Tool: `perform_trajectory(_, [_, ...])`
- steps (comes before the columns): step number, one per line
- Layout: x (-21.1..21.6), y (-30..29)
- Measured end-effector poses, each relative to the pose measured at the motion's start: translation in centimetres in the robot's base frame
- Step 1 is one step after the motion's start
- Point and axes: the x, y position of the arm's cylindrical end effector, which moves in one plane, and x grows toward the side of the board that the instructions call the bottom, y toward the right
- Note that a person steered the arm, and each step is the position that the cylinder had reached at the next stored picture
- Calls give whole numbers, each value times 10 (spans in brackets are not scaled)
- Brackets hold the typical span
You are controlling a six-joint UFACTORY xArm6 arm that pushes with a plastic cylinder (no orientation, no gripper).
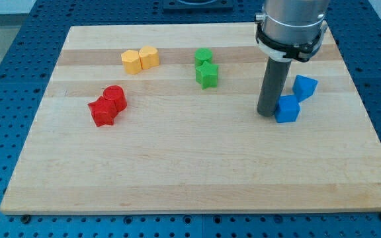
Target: Slightly push the blue cube upwards
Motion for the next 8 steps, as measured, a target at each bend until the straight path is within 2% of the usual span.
perform_trajectory(2, [-23, -1])
perform_trajectory(3, [31, -38])
perform_trajectory(4, [32, -38])
perform_trajectory(5, [68, -23])
perform_trajectory(6, [78, -12])
perform_trajectory(7, [64, 21])
perform_trajectory(8, [62, 21])
